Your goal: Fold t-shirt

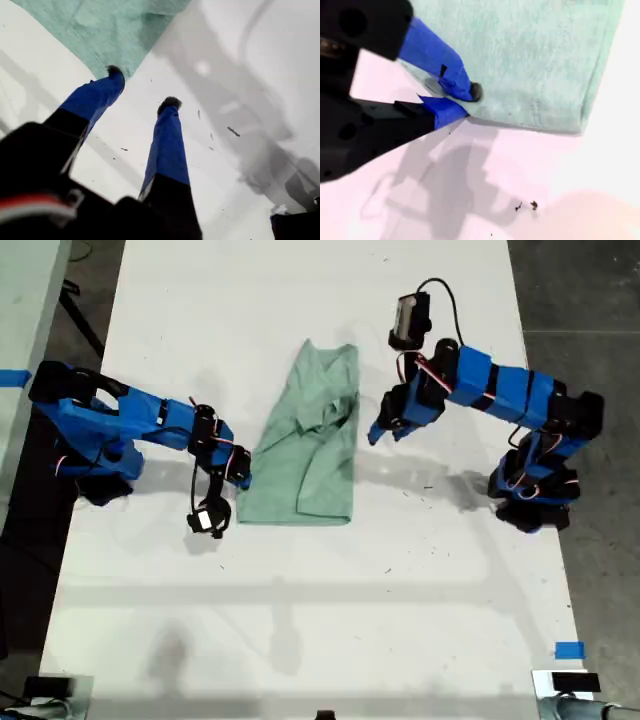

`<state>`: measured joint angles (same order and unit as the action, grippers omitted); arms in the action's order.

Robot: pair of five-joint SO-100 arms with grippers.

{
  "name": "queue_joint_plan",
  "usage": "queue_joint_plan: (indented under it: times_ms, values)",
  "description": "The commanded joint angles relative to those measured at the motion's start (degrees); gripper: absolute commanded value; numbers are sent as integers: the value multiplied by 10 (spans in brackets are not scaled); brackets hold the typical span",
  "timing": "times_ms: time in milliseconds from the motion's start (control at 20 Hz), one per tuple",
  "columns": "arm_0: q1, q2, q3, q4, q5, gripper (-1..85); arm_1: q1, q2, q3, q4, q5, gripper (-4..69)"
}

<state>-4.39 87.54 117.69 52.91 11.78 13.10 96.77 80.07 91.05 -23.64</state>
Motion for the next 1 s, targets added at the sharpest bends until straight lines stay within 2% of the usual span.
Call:
queue_joint_plan:
  times_ms: [0,150,250,350,650,750,900,950]
  values:
    - [-18,59,-18,36,15,0,-2,42,-4,-15,4,188]
    - [-76,156,11,140,25,0,-3,47,4,-16,6,185]
    - [-113,236,25,180,50,0,-3,60,18,-18,11,184]
    - [-91,222,-34,181,55,0,-3,71,31,-20,13,183]
    - [3,-127,-423,175,51,0,-6,74,37,-25,21,182]
    - [7,-243,-551,207,53,0,-10,74,40,-25,25,182]
    - [-9,-347,-644,207,48,0,-17,74,50,-35,33,182]
    - [-19,-381,-684,224,51,5,-19,74,54,-38,34,181]
